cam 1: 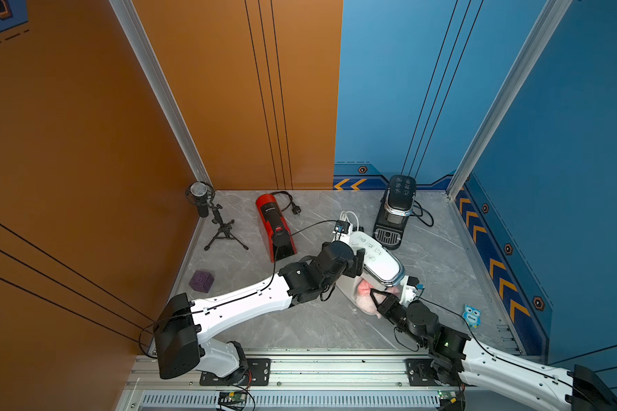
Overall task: Wipe the surface of a coffee machine
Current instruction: Wipe the dirt from the surface of the coffee machine.
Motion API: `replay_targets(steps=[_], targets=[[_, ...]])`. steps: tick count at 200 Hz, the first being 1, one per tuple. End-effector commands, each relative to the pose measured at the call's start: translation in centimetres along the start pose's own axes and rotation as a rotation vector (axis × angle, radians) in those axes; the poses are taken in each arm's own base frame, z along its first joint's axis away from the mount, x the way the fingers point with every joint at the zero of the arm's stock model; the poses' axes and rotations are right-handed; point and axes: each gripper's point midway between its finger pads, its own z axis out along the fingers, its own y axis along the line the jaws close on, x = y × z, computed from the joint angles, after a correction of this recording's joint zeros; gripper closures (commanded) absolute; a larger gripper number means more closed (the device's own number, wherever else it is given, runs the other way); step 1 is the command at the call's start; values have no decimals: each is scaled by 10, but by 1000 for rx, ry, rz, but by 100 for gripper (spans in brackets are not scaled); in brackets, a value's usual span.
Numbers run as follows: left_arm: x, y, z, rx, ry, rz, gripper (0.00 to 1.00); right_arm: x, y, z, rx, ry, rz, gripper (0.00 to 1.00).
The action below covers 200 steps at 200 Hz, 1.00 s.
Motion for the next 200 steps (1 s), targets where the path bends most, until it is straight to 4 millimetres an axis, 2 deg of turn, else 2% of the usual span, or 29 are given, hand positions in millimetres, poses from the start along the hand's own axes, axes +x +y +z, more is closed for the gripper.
replay_targets(steps=[1,30,54,73,115,139,168,200], targets=[[91,32,12,-90,290,138,23,-19,1,-5,14,-90,29,100],[92,34,10,-99,283,131,24,-2,-12,3,68,-32,-3,100],[89,34,7,-98,273,125,23,3,-48,-3,228,-30,-12,100],[87,35,6,-100,268,122,23,-14,-65,-14,291,-99,-60,100],[88,34,6,-93,272,122,23,-53,-80,-14,318,-142,5,100],[84,36,5,-97,263,116,23,-61,-57,5,221,-113,-20,100],[86,37,6,-95,272,114,23,-53,-17,31,54,-51,-48,100],[86,37,9,-96,276,110,23,-42,14,34,-68,-38,-66,100]])
